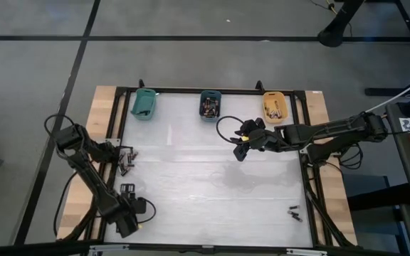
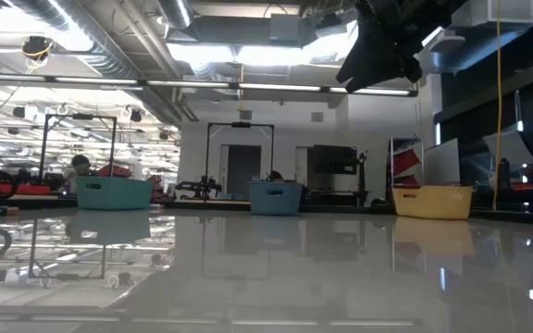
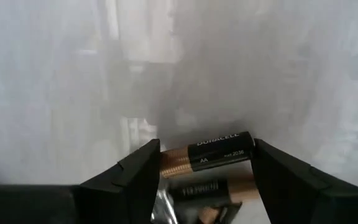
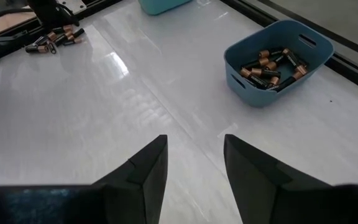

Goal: Sort batteries
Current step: Put the brown battery into the blue bin, then put the brown battery into the green bin

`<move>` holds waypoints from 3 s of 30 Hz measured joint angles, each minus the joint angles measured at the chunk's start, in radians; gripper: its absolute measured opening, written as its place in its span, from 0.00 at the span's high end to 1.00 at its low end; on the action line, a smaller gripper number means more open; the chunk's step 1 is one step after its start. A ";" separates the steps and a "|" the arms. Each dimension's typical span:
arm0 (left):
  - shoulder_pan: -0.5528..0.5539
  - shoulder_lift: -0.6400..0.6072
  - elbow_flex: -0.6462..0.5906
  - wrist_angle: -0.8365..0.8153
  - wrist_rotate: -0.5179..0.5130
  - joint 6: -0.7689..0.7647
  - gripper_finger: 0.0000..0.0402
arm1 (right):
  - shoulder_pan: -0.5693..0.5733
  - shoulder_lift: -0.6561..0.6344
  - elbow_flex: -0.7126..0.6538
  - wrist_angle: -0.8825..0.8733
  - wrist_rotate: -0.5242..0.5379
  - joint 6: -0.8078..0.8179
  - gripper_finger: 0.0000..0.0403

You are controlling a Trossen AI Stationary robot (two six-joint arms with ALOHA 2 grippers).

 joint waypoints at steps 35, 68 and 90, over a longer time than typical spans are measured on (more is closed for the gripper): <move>1.293 -0.103 0.097 0.682 -0.130 0.974 0.45 | 0.000 0.000 0.000 0.005 -0.002 0.002 0.61; 1.461 0.079 0.377 0.669 -0.023 1.053 0.24 | 0.000 0.000 0.000 0.008 -0.060 -0.037 0.61; 1.140 -0.714 -0.241 0.540 -0.151 0.814 0.25 | 0.417 0.025 0.000 -0.632 -0.838 0.505 0.61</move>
